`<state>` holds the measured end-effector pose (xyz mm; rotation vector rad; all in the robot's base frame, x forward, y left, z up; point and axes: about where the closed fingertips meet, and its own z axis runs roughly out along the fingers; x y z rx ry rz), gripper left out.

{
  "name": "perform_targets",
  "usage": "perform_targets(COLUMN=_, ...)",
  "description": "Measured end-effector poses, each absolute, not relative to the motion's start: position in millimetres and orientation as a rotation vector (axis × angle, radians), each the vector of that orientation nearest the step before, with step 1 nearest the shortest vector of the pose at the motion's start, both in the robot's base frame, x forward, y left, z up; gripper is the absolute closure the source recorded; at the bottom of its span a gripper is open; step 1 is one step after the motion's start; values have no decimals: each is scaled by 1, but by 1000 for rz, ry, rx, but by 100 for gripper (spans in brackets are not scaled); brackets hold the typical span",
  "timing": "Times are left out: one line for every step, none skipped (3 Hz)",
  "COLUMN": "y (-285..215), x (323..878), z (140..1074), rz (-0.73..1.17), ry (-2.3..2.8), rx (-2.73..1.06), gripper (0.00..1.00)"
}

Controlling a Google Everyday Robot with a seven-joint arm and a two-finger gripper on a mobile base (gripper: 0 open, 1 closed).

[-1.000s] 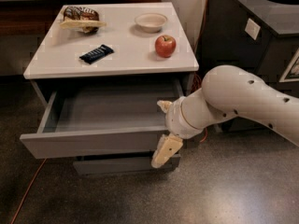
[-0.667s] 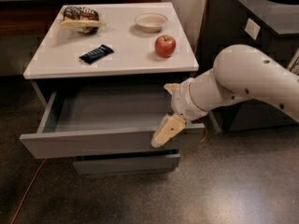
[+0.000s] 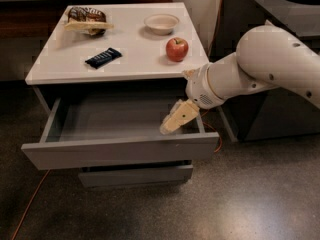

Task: Place apple into top drawer

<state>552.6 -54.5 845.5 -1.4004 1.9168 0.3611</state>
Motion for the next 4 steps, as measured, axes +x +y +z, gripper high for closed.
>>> perform_targets(y=-58, x=561, z=847, rz=361, ry=1944, rx=-1360, gripper=0)
perform_targets(y=-65, x=597, z=853, rz=367, ry=1978, rx=-1256, gripper=0)
perform_targets(y=-69, x=623, z=857, rz=381, ry=1987, rx=-1178, gripper=0)
perform_targets(y=-76, x=657, z=864, rz=411, ry=1978, rx=-1065, gripper=0)
